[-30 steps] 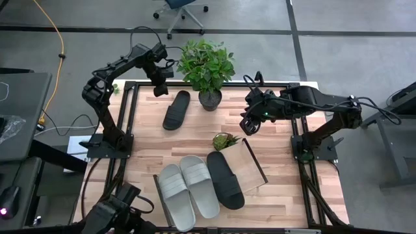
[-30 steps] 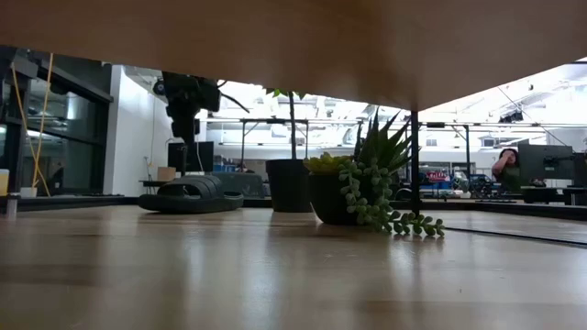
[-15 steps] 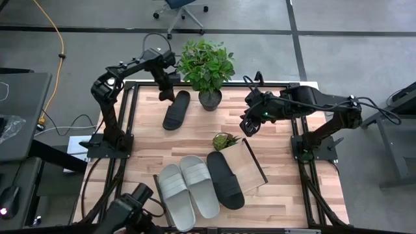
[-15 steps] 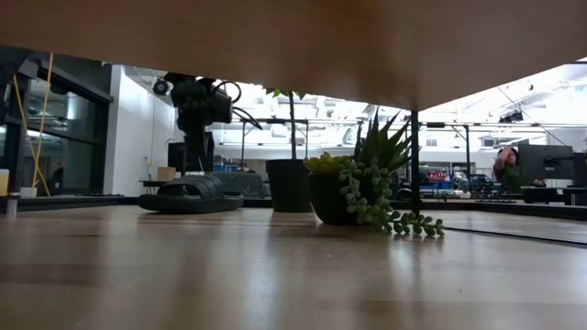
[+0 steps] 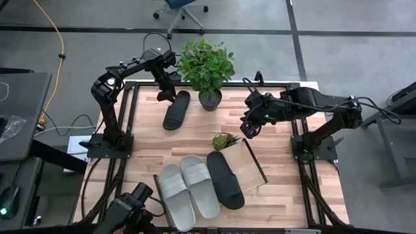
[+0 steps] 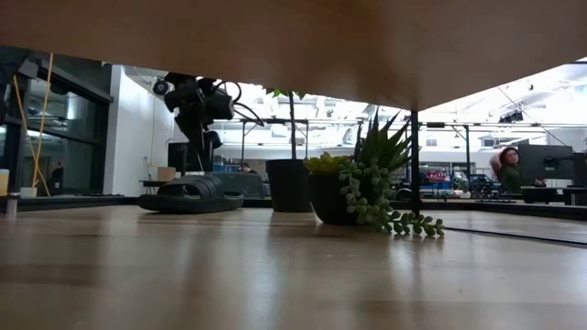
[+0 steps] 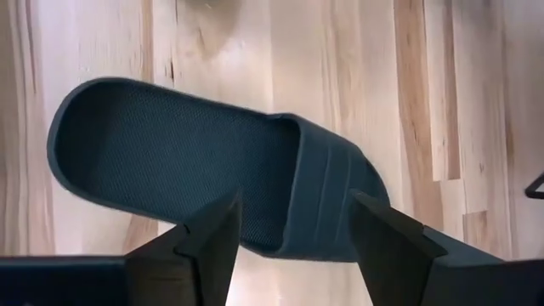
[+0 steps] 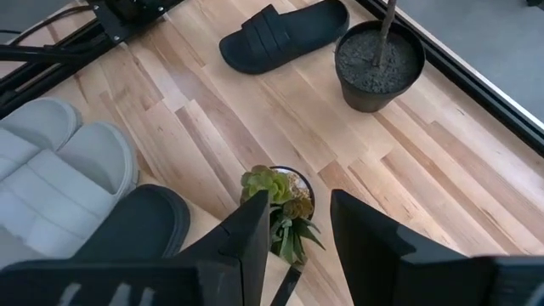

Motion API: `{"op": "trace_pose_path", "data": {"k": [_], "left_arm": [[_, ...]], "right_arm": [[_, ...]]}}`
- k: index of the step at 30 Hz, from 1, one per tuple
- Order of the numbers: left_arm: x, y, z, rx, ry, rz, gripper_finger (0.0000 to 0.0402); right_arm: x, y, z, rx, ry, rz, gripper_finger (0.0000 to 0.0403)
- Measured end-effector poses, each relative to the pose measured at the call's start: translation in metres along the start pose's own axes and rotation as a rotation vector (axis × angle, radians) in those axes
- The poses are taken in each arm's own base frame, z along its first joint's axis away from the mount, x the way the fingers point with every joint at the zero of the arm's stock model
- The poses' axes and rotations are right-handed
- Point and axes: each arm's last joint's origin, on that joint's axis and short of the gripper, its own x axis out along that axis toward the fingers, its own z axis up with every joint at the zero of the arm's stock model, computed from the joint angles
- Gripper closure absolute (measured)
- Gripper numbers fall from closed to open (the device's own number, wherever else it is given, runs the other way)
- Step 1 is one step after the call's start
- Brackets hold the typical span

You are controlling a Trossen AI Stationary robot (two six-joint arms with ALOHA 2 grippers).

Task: Pick and place slides into the shelf
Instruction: Put the black slipper on the shelf

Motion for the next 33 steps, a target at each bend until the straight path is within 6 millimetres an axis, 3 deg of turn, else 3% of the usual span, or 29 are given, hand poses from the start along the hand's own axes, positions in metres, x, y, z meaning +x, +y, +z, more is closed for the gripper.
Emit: {"op": "trace_pose_path", "data": {"k": [14, 33], "left_arm": [[0.026, -0.002, -0.023, -0.017, 0.12, -0.044, 0.0201], [0.047, -0.011, -0.01, 0.141, 0.125, -0.033, 0.0206]], "right_arm": [[-0.003, 0.006, -0.005, -0.029, -0.004, 0.009, 0.0284], [-0.003, 0.006, -0.005, -0.036, -0.004, 0.009, 0.0284]]}}
